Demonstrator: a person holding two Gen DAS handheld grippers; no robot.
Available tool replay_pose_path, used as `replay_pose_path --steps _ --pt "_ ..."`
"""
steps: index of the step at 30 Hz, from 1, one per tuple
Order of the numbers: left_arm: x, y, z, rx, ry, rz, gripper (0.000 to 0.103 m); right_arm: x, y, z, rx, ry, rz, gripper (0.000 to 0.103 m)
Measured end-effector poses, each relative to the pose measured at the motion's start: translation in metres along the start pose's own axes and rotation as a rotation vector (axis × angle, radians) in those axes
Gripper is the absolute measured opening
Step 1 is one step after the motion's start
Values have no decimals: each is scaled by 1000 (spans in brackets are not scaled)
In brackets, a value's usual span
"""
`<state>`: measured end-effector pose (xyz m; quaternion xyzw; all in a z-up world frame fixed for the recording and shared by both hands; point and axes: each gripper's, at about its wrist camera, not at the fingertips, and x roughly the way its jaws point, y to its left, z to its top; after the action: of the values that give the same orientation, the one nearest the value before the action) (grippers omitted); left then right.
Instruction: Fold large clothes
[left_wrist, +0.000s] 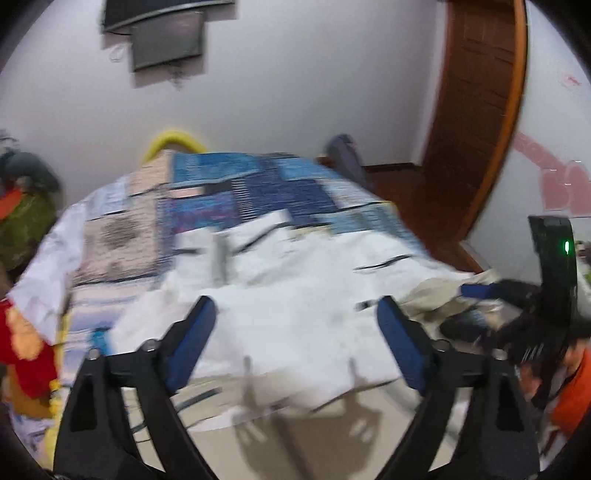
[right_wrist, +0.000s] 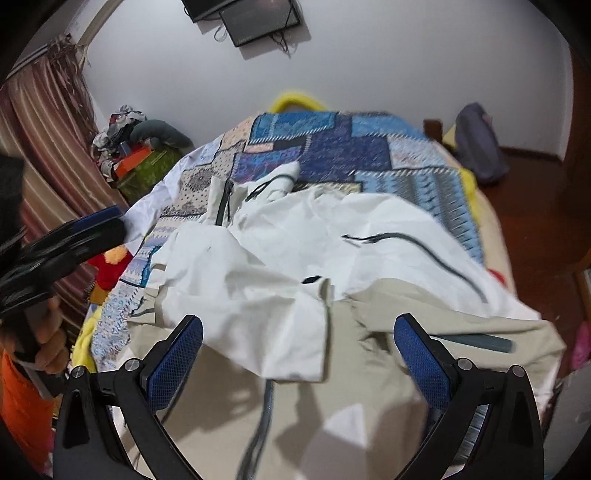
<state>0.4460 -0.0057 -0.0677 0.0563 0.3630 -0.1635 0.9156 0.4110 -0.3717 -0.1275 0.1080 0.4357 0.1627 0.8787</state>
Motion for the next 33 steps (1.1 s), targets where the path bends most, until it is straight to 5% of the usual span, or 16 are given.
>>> replay_pose_path --steps 5,9,14,22,28,33 --pt "22 80 -71 -14 158 215 93 46 10 5 -1 89 22 102" --pt "56 135 -135 -36 322 353 93 89 14 6 -23 161 -36 90" --pt "92 178 -193 -97 454 396 93 129 22 -2 -95 213 -119 68" --pt "114 163 -181 -11 328 550 89 143 42 -11 -215 206 -163 23" --pt "59 206 -161 -286 165 585 88 104 54 7 -259 65 -217 16" --pt "39 237 -169 -355 188 586 88 67 55 19 -263 -4 -233 14"
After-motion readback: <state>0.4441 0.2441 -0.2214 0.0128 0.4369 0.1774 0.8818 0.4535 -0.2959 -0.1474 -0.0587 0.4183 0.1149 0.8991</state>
